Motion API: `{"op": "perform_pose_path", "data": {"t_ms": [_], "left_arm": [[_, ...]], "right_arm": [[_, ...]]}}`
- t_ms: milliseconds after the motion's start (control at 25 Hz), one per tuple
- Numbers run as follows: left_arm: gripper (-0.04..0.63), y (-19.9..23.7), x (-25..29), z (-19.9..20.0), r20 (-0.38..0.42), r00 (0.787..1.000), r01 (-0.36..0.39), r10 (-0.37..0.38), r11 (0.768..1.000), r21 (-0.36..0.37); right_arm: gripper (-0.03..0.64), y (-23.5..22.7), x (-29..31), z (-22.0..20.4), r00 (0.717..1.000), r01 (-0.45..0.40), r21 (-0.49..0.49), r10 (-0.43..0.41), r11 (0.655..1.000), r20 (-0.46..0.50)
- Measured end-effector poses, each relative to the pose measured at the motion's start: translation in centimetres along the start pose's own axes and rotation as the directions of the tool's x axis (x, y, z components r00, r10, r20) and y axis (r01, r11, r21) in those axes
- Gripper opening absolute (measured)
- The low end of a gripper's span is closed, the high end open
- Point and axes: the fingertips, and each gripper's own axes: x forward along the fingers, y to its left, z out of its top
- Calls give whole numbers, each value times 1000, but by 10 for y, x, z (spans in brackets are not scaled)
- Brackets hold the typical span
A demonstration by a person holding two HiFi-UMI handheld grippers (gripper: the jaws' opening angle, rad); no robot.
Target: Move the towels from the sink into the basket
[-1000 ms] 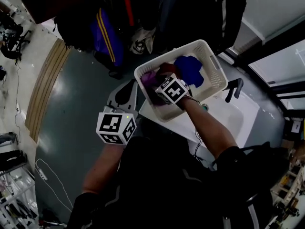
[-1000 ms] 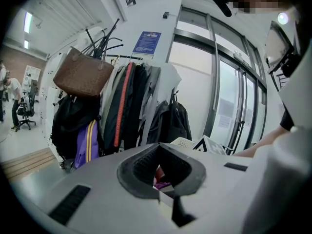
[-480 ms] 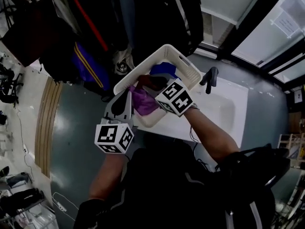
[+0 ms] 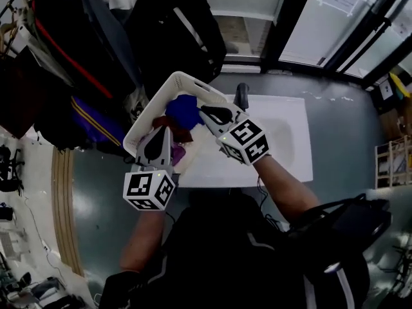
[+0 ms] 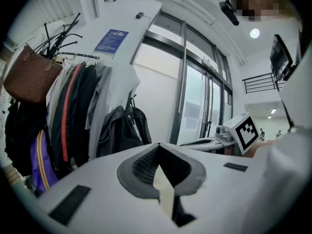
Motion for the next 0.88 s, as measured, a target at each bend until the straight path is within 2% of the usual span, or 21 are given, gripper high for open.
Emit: {"op": "perform_pose_path", "data": {"t_ms": [160, 360, 520, 880], "left_arm": [[6, -32, 20, -3, -9, 997, 71, -71, 997, 20], [6, -69, 38, 0, -27, 989, 144, -143, 988, 54], [6, -89, 49, 4, -22, 984, 175, -175, 983, 45], [6, -114, 60, 9, -17, 977, 212, -211, 974, 80]], "right_arm": [[21, -33, -46, -2, 992, 95, 82, -101, 992, 74], [12, -62, -95, -17, 974, 201, 120, -211, 972, 76], [10, -82, -124, -21, 945, 294, 153, -311, 943, 101], [8, -95, -156, -15, 923, 347, 139, -364, 928, 124]]}}
